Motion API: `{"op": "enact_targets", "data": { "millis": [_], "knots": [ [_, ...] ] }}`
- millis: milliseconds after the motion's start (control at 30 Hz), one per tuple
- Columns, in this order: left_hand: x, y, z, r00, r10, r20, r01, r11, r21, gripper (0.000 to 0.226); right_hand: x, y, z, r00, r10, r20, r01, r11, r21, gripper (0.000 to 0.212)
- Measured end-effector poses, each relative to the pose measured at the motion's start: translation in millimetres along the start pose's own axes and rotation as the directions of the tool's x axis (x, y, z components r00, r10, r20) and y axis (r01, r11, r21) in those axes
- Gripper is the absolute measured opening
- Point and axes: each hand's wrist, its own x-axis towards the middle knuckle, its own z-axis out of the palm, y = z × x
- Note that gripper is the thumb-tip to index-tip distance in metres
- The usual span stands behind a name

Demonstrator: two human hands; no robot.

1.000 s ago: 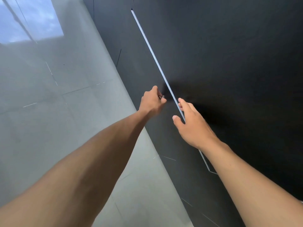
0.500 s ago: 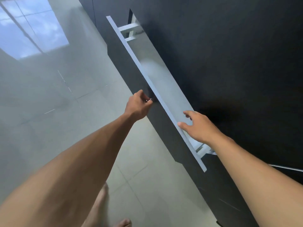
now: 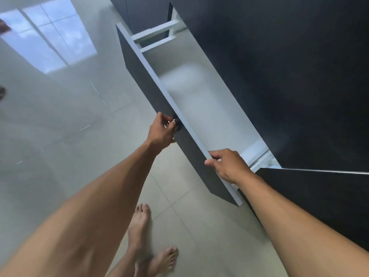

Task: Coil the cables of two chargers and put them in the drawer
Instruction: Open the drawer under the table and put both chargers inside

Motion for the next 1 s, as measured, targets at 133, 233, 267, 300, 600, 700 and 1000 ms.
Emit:
{"op": "enact_targets", "data": {
  "millis": [133, 233, 267, 300, 600, 700, 1000],
  "knots": [
    [-12.9, -13.5, -22.4, 0.999, -0.033, -0.007, 0.033, 0.999, -0.016, 0.015, -10.2, -5.1, 22.8, 0.999, -0.021, 0.029, 0.020, 1.000, 0.013, 0.033],
    [-25.5, -16.2, -40.1, 0.997, -0.063, -0.041, 0.064, 0.997, 0.034, 0.011, -19.8, -15.8, 38.6, 0.999, -0.030, 0.041, 0.030, 1.000, 0.006, 0.028],
    [-29.0, -17.7, -45.1, 0.995, -0.083, -0.052, 0.085, 0.995, 0.049, 0.011, -22.4, -18.4, 42.6, 0.998, -0.029, 0.059, 0.028, 0.999, 0.018, 0.026],
    [-30.7, -18.6, -49.5, 0.993, -0.105, -0.059, 0.108, 0.993, 0.051, 0.012, -24.4, -21.0, 45.4, 0.997, -0.031, 0.072, 0.028, 0.999, 0.037, 0.026],
    [-52.0, -31.1, -89.5, 0.981, -0.165, -0.106, 0.184, 0.963, 0.197, 0.008, -48.4, -38.4, 82.9, 0.997, -0.045, 0.062, 0.040, 0.996, 0.082, 0.037],
    [-57.7, -39.6, -96.8, 0.985, -0.118, -0.128, 0.161, 0.895, 0.416, 0.003, -53.7, -41.6, 92.6, 0.999, -0.022, 0.032, 0.020, 0.998, 0.067, 0.033],
    [-121.3, 25.1, -76.6, 0.994, 0.110, -0.020, -0.058, 0.663, 0.746, 0.031, -88.6, -53.9, 56.8, 0.999, -0.026, 0.024, 0.023, 0.992, 0.126, 0.034]
  ]
}}
